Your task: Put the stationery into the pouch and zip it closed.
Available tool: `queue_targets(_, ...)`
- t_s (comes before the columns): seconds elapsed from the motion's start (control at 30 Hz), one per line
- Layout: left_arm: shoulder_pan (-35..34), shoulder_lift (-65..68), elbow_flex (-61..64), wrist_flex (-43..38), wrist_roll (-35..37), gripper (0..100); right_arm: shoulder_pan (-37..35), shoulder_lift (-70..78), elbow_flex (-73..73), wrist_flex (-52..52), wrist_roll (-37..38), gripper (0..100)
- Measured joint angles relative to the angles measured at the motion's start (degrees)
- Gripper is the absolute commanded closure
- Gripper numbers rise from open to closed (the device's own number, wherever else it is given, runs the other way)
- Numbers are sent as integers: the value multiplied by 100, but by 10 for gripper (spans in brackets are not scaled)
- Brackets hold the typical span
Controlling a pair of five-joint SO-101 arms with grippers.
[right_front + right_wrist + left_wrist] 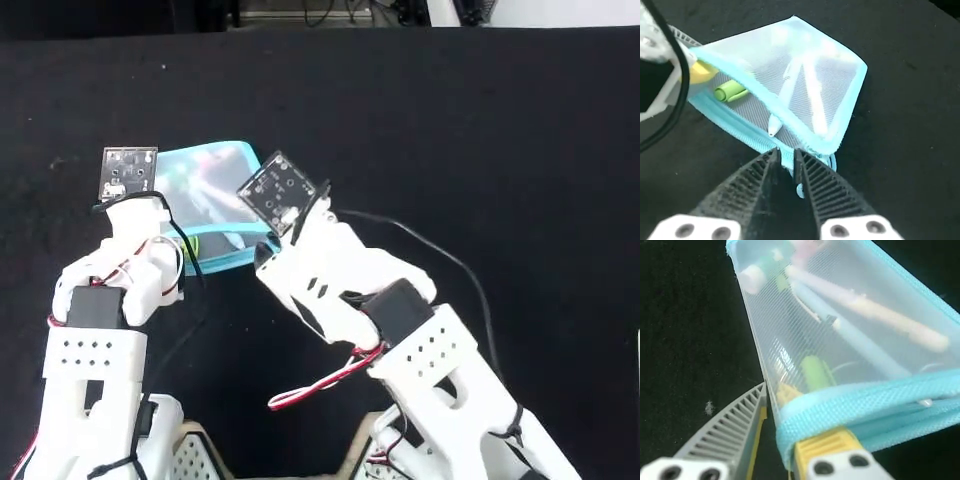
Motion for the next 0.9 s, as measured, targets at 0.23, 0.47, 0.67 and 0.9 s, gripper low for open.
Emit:
queue_targets(0.23, 0, 0, 0, 0, 0, 970, 369, 0, 360, 0, 185, 734)
queue_targets(0.47, 0, 0, 0, 0, 0, 970, 897, 9, 651, 0, 211, 733)
queue_targets(0.67, 0, 0, 0, 0, 0, 970, 589, 9, 1591, -360, 1284, 733)
queue_targets(0.9, 0, 0, 0, 0, 0, 970, 492, 9, 2435, -1688, 1705, 733)
